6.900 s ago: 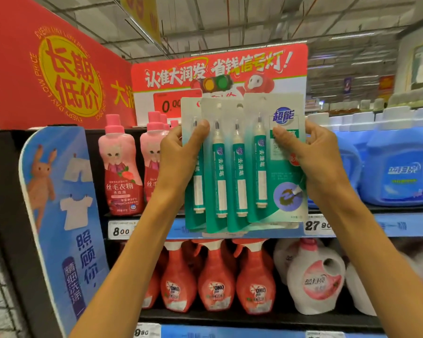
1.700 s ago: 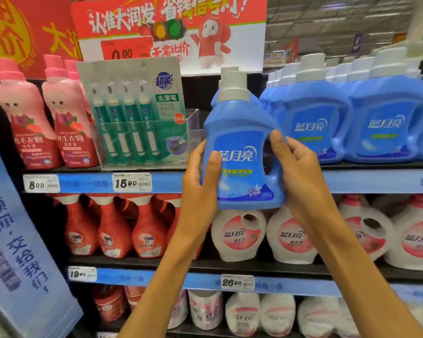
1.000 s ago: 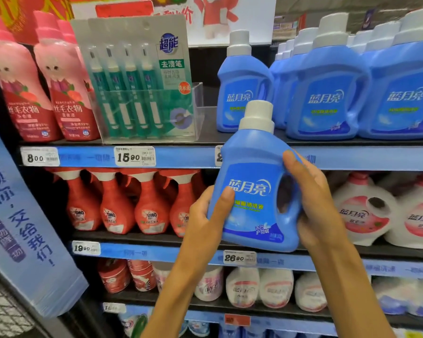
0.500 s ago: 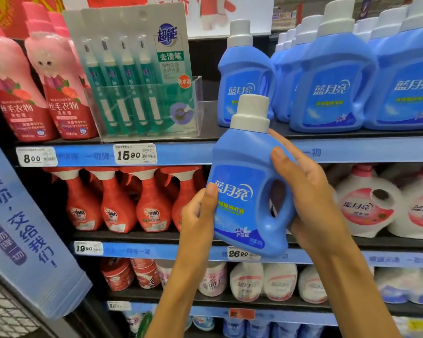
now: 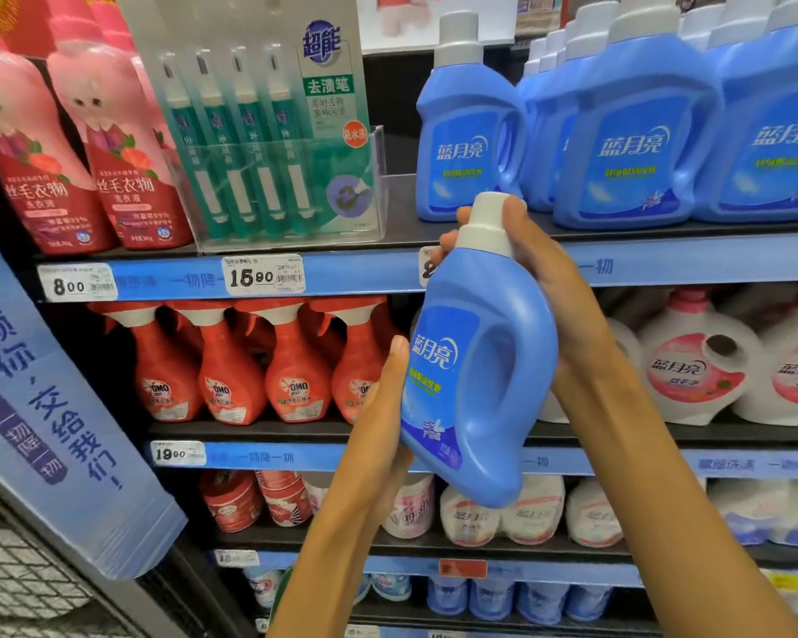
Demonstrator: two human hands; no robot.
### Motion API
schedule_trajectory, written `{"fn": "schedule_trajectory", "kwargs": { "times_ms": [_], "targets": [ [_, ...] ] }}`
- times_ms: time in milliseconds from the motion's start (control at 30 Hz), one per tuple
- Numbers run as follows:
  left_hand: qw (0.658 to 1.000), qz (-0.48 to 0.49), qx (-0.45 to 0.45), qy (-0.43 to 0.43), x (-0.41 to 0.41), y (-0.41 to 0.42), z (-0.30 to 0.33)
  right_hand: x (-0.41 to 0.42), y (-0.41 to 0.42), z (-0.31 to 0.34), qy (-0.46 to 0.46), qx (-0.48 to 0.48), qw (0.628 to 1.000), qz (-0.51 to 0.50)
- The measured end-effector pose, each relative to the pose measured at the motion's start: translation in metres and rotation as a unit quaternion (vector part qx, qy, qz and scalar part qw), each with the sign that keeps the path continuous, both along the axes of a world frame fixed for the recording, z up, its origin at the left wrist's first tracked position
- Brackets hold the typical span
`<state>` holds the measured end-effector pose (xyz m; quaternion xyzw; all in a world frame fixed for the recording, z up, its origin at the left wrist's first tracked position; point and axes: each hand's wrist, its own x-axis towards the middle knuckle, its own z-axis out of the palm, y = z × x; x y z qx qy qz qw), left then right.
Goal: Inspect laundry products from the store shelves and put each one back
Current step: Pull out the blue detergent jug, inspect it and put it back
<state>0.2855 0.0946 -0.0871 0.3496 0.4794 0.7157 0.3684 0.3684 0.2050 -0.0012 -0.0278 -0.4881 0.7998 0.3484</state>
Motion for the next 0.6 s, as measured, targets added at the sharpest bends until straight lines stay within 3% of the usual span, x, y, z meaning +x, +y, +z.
{"fn": "schedule_trajectory", "kwargs": {
  "times_ms": [167, 333, 500, 600],
  "targets": [
    [0.992, 0.012, 0.036, 0.117, -0.008, -0.005, 0.009, 0.005, -0.004, 0.011, 0.003, 0.077, 0.992, -0.103],
    [0.965, -0.008, 0.041, 0.257, 0.007, -0.006, 0.006, 0.004, -0.004, 0.012, -0.029, 0.079, 0.987, -0.134],
    [0.982, -0.026, 0.068, 0.173, 0.007, -0.009, 0.004, 0.009, 0.002, 0.011, -0.06, 0.102, 0.986, -0.116],
    [0.991, -0.099, 0.083, 0.03, 0.007, -0.015, 0.0, 0.013, 0.002, 0.013, -0.044, 0.142, 0.984, -0.102]
  ]
}}
